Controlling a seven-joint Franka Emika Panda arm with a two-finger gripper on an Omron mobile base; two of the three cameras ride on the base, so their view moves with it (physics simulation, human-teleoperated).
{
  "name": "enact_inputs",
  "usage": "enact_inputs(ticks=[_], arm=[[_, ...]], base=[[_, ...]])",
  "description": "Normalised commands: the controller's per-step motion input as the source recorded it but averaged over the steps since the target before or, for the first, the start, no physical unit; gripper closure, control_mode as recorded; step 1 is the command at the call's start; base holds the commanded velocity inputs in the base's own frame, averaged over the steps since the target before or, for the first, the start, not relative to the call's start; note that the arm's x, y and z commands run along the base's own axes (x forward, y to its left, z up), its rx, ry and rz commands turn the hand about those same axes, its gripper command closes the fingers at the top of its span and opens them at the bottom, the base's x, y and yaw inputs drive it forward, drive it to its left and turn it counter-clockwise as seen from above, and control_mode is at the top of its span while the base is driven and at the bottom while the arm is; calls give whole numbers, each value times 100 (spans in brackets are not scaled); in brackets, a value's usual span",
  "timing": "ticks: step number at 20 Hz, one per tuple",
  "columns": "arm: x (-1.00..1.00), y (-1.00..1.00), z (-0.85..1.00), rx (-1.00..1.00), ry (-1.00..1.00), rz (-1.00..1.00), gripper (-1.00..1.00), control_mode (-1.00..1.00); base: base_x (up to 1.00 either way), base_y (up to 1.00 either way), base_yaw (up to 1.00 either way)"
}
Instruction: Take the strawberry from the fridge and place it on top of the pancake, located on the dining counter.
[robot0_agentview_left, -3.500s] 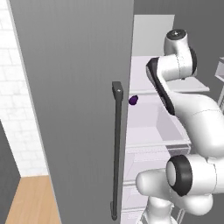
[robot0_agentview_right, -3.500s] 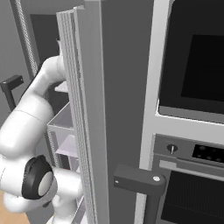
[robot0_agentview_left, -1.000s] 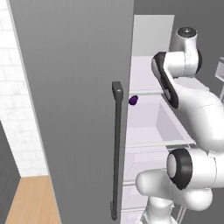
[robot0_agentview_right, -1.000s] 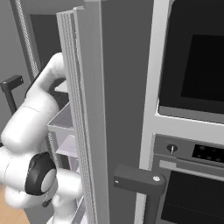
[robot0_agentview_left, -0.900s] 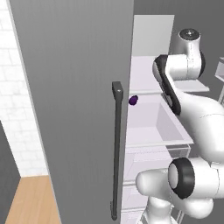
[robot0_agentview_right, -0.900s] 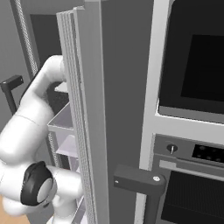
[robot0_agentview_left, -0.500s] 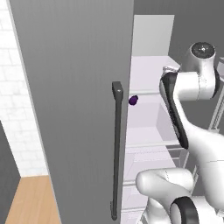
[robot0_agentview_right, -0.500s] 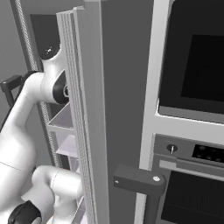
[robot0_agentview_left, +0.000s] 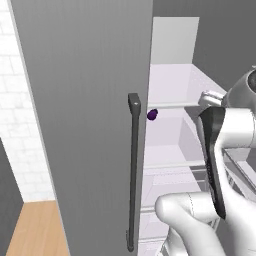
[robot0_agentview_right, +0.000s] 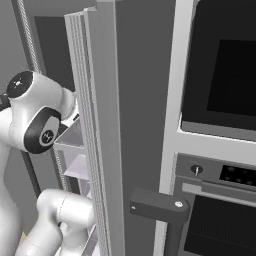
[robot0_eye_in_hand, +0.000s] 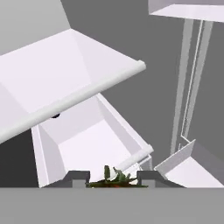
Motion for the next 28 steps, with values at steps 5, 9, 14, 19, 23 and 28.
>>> enact_inputs(ticks=[5, 9, 14, 19, 23, 28], arm=[[-100, 17, 9, 0, -1, 0, 100, -100], [-74, 27, 6, 0, 0, 0, 100, -100], [-10, 39, 4, 0, 6, 0, 100, -100], [0, 0, 0, 0, 0, 0, 100, -100], [-5, 0, 0, 0, 0, 0, 100, 100], [0, 0, 0, 0, 0, 0, 100, 100]], base=[[0, 0, 0], [0, 0, 0], [0, 0, 0], [0, 0, 0], [-32, 6, 0], [-67, 54, -2]])
